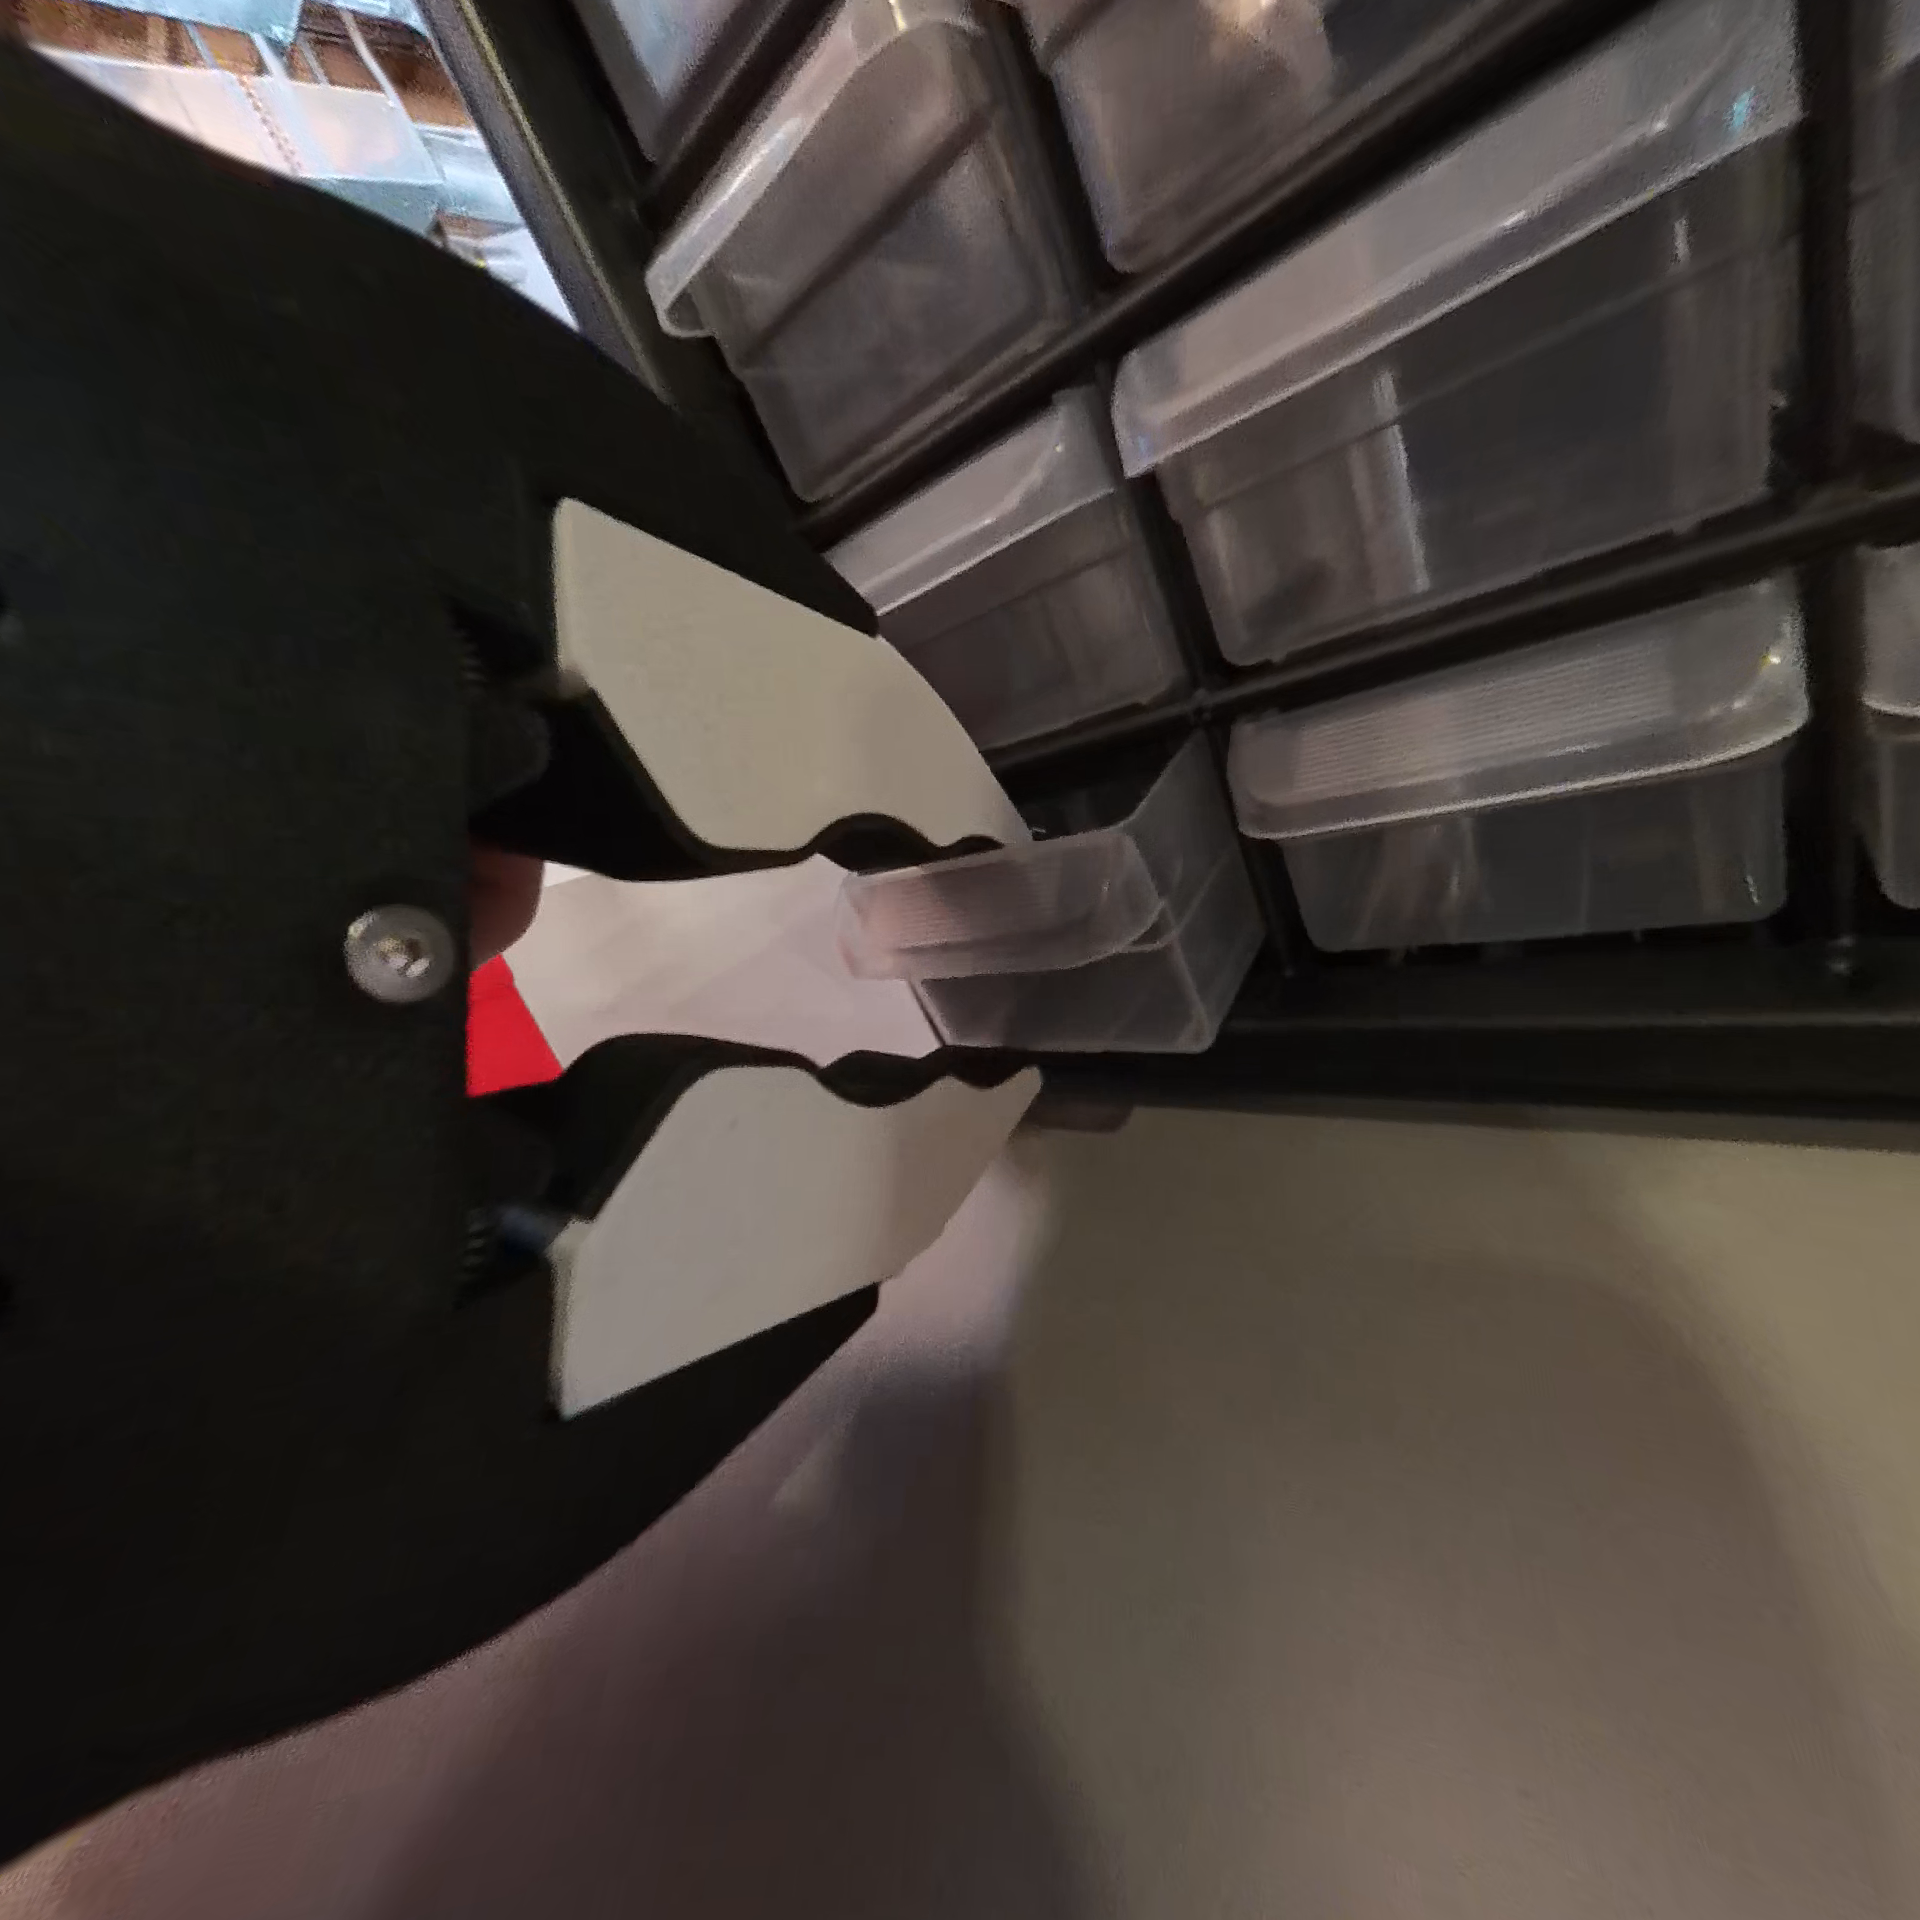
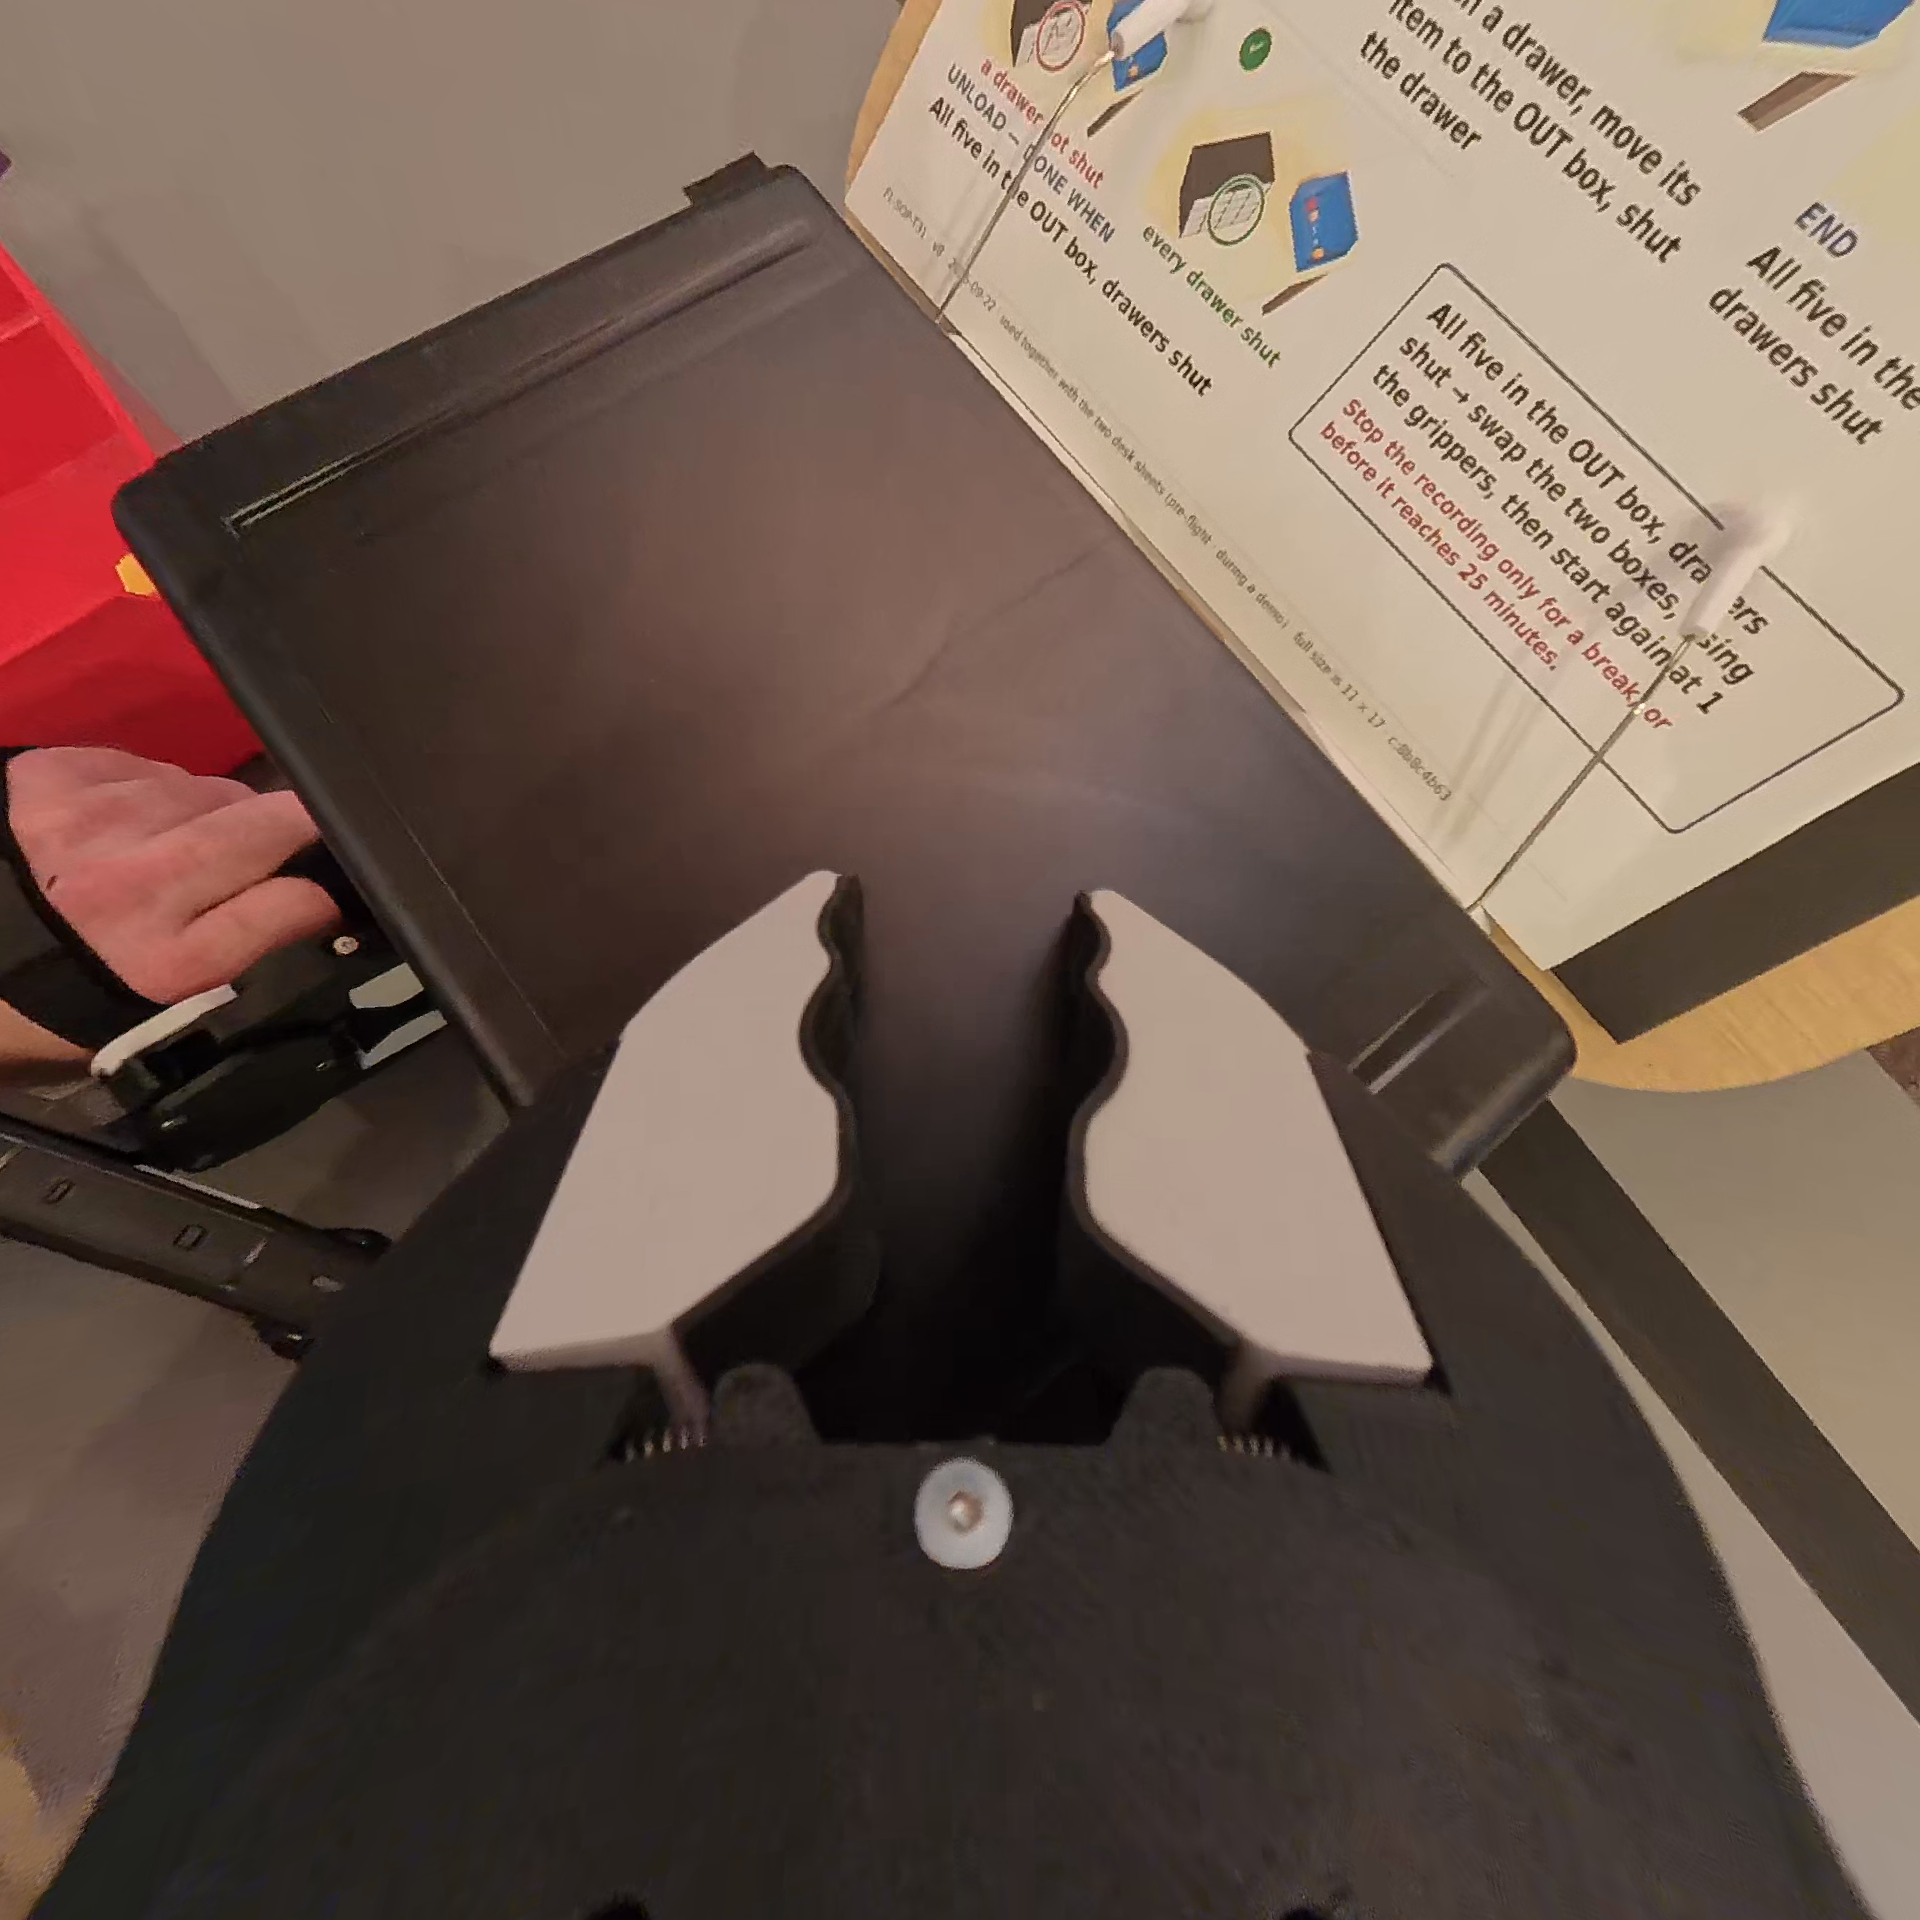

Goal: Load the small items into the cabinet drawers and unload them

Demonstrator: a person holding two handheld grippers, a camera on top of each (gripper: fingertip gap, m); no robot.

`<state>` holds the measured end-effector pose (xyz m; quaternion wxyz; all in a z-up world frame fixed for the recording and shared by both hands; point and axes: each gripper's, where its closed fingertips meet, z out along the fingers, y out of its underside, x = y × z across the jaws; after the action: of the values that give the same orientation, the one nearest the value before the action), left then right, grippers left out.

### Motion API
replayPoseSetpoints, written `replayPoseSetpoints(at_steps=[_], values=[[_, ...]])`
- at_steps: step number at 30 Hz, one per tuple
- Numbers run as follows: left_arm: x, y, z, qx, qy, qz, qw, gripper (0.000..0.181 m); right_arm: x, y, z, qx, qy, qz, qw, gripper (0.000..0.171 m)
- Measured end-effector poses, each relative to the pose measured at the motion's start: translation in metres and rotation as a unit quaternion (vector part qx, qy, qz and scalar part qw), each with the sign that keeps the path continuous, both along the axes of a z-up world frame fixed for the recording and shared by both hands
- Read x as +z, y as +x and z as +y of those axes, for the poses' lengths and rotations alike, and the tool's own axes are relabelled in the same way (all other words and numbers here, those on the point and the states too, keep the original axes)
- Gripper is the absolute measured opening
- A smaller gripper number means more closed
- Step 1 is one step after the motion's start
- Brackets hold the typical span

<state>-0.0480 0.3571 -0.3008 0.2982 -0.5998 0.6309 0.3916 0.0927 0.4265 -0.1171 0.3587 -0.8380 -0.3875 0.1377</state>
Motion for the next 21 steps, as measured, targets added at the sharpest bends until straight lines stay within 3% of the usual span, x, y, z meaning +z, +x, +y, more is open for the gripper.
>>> replayPoseSetpoints(at_steps=[7, 18, 21], values=[[-0.002, 0.000, -0.033, 0.001, -0.059, 0.006, 0.998, 0.028, 0.000, -0.001, 0.004, 0.003, 0.024, -0.020, 1.000, 0.012], [-0.006, -0.007, -0.064, -0.009, -0.070, -0.003, 0.997, 0.027, 0.000, 0.001, 0.006, -0.003, 0.042, -0.031, 0.999, 0.008], [-0.009, -0.009, -0.070, -0.009, -0.084, 0.002, 0.996, 0.038, 0.000, 0.000, 0.006, -0.004, 0.042, -0.031, 0.999, 0.008]])
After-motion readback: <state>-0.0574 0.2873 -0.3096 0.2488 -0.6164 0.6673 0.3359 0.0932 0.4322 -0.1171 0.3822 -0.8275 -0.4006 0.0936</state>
